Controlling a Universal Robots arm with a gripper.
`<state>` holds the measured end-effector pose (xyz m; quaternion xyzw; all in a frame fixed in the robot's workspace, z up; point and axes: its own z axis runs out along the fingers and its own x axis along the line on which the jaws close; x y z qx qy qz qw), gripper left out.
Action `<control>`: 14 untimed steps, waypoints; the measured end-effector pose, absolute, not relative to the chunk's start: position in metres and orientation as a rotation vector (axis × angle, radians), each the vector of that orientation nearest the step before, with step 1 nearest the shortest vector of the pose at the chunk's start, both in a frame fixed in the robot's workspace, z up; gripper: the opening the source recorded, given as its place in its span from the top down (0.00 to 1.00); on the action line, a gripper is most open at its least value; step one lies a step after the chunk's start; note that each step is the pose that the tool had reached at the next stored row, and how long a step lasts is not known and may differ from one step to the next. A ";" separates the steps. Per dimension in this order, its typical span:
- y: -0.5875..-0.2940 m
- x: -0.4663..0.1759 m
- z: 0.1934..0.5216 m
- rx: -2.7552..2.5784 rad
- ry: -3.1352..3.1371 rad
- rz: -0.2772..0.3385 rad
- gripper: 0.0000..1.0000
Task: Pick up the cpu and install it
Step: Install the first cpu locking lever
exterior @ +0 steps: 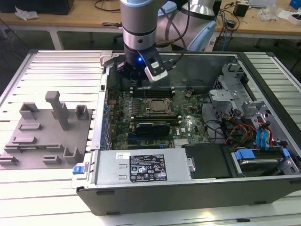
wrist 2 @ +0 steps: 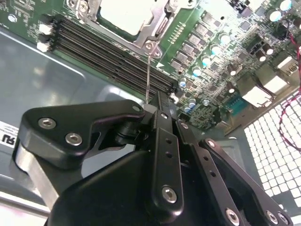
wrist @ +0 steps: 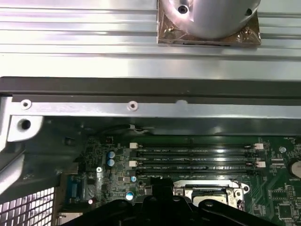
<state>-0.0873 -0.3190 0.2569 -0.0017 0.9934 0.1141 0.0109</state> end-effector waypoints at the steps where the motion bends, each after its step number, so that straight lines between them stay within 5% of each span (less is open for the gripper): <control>1: -0.319 -0.085 0.257 -0.005 3.101 0.356 0.89; 14: -0.319 -0.061 0.256 -0.002 3.117 0.358 0.89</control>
